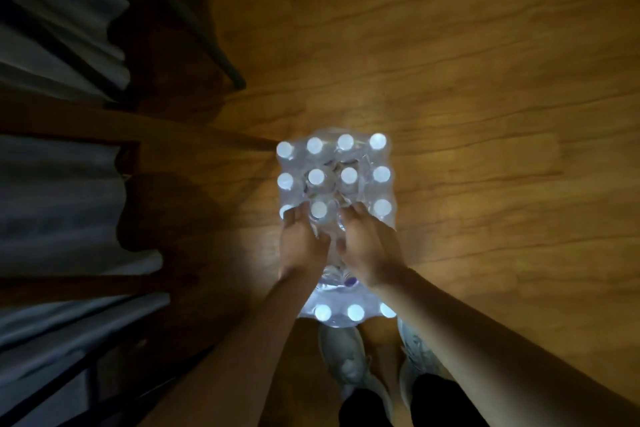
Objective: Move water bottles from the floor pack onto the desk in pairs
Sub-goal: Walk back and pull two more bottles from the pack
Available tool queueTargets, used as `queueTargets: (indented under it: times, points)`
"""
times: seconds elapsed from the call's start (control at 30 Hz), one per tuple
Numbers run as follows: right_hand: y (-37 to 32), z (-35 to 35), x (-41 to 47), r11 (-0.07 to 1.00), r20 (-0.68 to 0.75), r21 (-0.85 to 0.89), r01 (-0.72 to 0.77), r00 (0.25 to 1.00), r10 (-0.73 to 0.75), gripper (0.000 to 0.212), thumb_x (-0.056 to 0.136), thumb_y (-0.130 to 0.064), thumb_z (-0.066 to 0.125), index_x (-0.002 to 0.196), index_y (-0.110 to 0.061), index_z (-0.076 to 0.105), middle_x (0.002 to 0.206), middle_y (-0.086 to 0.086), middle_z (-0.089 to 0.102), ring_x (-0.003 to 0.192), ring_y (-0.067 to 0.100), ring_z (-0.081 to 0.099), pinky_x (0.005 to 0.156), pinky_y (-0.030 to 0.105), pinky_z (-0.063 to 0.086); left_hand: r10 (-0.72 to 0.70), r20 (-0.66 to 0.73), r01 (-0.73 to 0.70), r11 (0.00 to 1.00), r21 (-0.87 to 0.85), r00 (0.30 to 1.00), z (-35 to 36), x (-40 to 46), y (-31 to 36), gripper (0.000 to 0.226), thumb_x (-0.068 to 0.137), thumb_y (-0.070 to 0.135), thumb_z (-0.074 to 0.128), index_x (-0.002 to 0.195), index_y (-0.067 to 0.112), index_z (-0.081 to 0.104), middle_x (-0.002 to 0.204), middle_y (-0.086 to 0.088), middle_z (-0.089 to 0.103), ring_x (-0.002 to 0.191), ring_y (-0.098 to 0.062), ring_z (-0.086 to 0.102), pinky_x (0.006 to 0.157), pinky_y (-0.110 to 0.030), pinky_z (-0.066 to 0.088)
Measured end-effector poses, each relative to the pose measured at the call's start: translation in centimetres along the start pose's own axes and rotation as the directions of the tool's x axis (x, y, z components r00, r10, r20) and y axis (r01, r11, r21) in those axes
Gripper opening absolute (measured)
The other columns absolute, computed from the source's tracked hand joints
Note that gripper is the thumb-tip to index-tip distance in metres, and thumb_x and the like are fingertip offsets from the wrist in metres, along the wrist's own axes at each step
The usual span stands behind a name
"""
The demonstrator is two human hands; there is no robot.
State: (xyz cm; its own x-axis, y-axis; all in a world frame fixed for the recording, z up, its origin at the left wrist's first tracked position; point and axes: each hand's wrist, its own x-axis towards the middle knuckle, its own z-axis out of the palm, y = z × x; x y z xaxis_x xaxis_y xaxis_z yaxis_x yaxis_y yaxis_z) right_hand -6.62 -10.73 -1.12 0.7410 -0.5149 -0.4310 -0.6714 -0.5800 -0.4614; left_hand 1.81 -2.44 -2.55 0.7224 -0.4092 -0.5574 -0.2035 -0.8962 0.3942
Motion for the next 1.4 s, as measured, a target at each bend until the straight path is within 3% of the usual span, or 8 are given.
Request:
queueTargets:
  times: [0.13,0.23,0.53,0.73,0.9,1.03,1.2,1.4]
  points:
    - [0.2,2.5,2.5,0.99,0.066,-0.136,0.037,0.997,-0.029,0.024,0.09,-0.016,0.051,0.113,-0.015,0.057,0.126,0.009,0.053,0.094,0.032,0.066,0.071,0.038,0.051,0.076,0.053,-0.08,0.993,0.086,0.996,2.2,2.8,-1.0,0.067,0.085,0.016,0.065,0.145,0.023,0.038,0.146,-0.006,0.041,0.126,-0.025,0.052,0.1,-0.034,0.045]
    - [0.6,3.4,3.6,0.97,0.091,-0.237,0.051,0.995,-0.03,0.022,0.09,-0.014,0.053,0.111,-0.013,0.06,0.127,0.009,0.052,0.093,0.032,0.066,0.071,0.037,0.05,0.146,0.026,-0.148,0.983,0.106,0.989,3.4,4.1,-1.4,0.057,0.088,0.017,0.063,0.142,0.02,0.044,0.142,-0.008,0.045,0.129,-0.025,0.048,0.102,-0.033,0.042]
    - [2.5,3.8,4.4,0.918,0.108,-0.394,0.049,0.994,-0.007,0.042,0.087,-0.007,0.054,0.127,-0.017,0.048,0.115,0.003,0.063,0.091,0.023,0.07,0.064,0.027,0.038,0.257,-0.072,-0.232,0.941,0.244,0.964,4.4,5.3,-1.8,0.031,0.082,0.009,0.066,0.113,0.011,0.063,0.121,-0.013,0.054,0.108,-0.031,0.054,0.087,-0.038,0.046]
    - [2.4,3.3,4.3,0.94,0.077,-0.34,0.037,0.997,-0.012,0.029,0.088,-0.017,0.058,0.117,-0.016,0.056,0.109,0.006,0.063,0.086,0.026,0.069,0.064,0.03,0.038,0.222,-0.064,-0.208,0.962,0.174,0.973,3.0,5.0,-1.8,0.027,0.073,0.009,0.07,0.1,0.012,0.067,0.11,-0.008,0.06,0.096,-0.028,0.061,0.077,-0.034,0.05]
    - [1.6,0.8,1.8,0.955,0.005,-0.284,0.081,0.997,-0.083,0.039,0.083,-0.035,0.063,0.116,-0.015,0.056,0.113,0.004,0.058,0.077,0.031,0.069,0.058,0.031,0.041,0.212,-0.114,-0.202,0.975,0.096,0.971,-0.2,2.4,-0.6,0.027,0.066,0.009,0.076,0.092,0.013,0.069,0.1,-0.006,0.064,0.084,-0.023,0.062,0.068,-0.022,0.039]
    - [0.2,-2.6,-0.7,0.959,-0.058,-0.276,0.068,0.994,-0.087,0.037,0.069,-0.037,0.075,0.099,-0.017,0.066,0.093,0.0,0.062,0.058,0.023,0.066,0.045,0.025,0.034,0.201,-0.132,-0.201,0.979,0.013,0.971,-3.3,-1.0,1.2,0.03,0.064,0.008,0.078,0.092,0.011,0.07,0.1,-0.006,0.065,0.083,-0.021,0.063,0.069,-0.021,0.041]
    - [-2.0,-7.3,-4.1,0.992,-0.153,-0.104,0.077,0.984,-0.092,0.032,0.069,-0.031,0.077,0.095,-0.018,0.066,0.093,-0.001,0.064,0.078,0.017,0.066,0.054,0.027,0.047,0.173,-0.162,-0.184,0.981,-0.056,0.971,-7.9,-5.6,3.7,0.028,0.063,0.004,0.077,0.09,0.011,0.07,0.097,-0.003,0.064,0.08,-0.011,0.056,0.068,-0.015,0.037]
    - [-5.9,-14.2,-9.6,0.996,-0.188,-0.047,0.081,0.978,-0.089,0.033,0.062,-0.027,0.083,0.088,-0.019,0.064,0.087,-0.002,0.062,0.074,0.015,0.065,0.056,0.024,0.048,0.113,-0.163,-0.131,0.986,-0.106,0.98,-14.5,-12.8,7.2,0.029,0.063,0.009,0.079,0.09,0.014,0.07,0.096,0.001,0.064,0.085,-0.017,0.061,0.072,-0.025,0.049]
